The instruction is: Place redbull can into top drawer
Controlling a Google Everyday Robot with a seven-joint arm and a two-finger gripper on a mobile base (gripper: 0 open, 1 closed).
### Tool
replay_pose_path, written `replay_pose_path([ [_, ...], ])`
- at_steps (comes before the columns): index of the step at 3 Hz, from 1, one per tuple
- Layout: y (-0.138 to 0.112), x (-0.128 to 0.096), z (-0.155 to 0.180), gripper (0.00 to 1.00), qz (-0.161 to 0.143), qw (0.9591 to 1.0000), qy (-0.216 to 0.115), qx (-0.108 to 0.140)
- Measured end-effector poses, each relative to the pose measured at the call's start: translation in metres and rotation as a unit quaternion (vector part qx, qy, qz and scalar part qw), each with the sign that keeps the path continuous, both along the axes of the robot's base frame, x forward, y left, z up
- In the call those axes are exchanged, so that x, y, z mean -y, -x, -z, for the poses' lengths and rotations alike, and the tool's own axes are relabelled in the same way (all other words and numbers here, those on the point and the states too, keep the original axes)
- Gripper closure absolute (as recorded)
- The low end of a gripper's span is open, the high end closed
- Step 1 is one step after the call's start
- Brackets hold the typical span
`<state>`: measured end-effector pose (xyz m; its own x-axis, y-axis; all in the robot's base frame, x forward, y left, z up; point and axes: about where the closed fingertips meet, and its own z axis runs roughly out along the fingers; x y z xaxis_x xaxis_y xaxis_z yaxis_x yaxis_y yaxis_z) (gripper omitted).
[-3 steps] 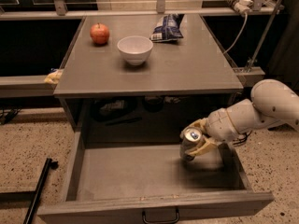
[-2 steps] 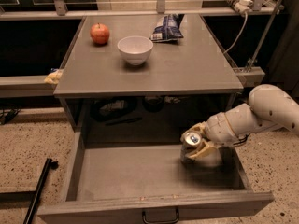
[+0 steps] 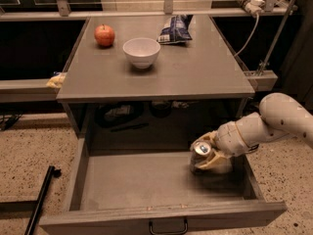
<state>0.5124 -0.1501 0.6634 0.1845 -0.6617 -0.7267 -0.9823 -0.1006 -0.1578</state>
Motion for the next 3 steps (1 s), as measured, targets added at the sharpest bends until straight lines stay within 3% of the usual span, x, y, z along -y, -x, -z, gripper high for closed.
replay_pose_path([
  [3, 0.0, -0.0001, 0.0001, 0.11, 0.0, 1.0, 0.0, 0.0],
])
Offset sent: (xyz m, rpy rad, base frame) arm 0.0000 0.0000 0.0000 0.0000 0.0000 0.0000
